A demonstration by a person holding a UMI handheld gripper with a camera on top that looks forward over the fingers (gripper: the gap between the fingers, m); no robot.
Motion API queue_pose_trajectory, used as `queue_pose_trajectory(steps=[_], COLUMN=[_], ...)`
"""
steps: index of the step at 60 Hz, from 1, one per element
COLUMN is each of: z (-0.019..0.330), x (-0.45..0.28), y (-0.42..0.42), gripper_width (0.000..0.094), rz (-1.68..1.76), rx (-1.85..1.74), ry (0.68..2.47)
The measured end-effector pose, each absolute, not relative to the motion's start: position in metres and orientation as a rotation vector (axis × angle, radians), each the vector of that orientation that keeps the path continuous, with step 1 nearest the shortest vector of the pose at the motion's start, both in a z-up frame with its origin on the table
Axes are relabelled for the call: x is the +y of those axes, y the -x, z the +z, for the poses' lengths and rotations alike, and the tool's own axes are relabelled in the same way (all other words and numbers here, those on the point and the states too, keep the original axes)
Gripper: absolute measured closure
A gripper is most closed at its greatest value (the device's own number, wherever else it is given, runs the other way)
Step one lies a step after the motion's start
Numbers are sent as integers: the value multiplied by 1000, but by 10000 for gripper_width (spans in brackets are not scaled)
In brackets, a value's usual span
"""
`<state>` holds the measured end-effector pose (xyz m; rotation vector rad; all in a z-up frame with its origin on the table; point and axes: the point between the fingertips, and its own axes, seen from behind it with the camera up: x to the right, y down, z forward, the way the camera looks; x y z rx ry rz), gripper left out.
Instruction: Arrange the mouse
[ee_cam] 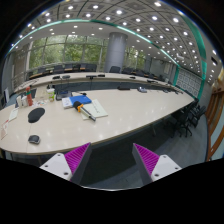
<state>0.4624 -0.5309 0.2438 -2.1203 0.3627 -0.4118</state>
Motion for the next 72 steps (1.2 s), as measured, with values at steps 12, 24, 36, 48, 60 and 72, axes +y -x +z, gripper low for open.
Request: queue_pose_trajectory(steps=[12, 24, 36, 48, 60, 72], z=[199, 137, 81, 45, 18, -12], x=[-539, -524, -487, -404, -326, -274], y=[-438, -368, -265, -155, -99, -86], gripper_width=[83, 86, 92, 84, 84, 77], rz=[-382, -321, -220, -72, -45, -70], rx=[354, 325, 246, 135, 46, 2], ry=[2166, 2195, 2232, 2225, 2206, 2231])
